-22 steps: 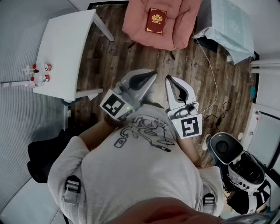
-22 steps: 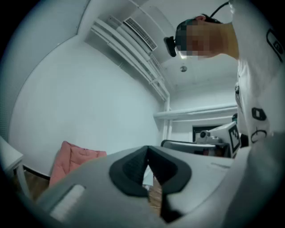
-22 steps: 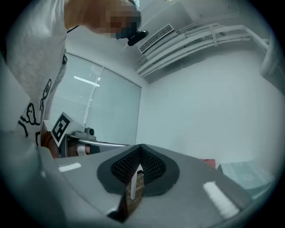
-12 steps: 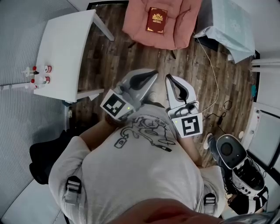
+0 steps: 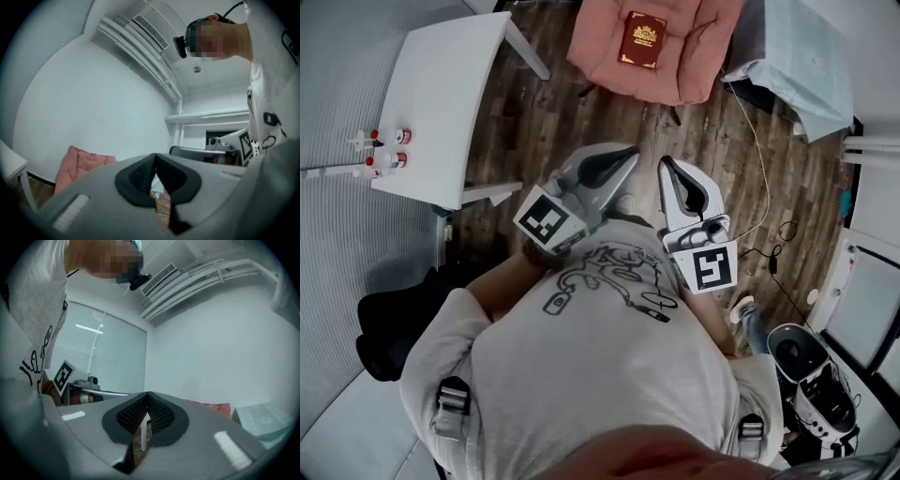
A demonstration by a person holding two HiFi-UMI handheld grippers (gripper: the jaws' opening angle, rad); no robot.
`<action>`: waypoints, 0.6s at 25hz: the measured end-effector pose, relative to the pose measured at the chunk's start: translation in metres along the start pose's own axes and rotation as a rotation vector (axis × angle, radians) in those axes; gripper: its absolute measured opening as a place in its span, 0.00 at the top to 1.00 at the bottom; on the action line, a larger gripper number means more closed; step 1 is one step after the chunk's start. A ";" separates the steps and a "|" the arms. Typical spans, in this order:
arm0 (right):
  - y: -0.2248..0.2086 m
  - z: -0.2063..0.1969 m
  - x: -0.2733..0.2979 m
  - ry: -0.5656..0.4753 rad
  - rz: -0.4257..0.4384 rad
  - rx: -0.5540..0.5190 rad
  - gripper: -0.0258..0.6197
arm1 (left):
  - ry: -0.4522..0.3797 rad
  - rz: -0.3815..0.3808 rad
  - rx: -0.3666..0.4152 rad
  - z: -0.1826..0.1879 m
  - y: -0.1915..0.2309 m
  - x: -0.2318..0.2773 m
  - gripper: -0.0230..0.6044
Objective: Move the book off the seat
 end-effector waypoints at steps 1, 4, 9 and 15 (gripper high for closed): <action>-0.004 -0.001 -0.002 0.002 0.004 0.002 0.95 | 0.002 0.006 0.000 -0.001 -0.001 0.004 0.96; -0.014 -0.005 -0.008 0.004 0.016 0.008 0.95 | 0.009 0.021 0.007 -0.003 -0.006 0.014 0.96; -0.029 -0.013 -0.014 0.009 0.018 0.005 0.95 | -0.014 0.056 -0.012 -0.005 -0.010 0.026 0.96; -0.050 -0.016 -0.015 -0.001 0.012 0.007 0.95 | -0.004 0.058 -0.010 -0.008 -0.011 0.044 0.96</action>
Point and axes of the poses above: the fingertips, and each gripper's own axes: x forward along the fingers, y to its left, z out of its top, the point moved 6 cm from there along -x, backward along the fingers, and after that the axes turned 11 degrees about y, right-handed, at the moved point
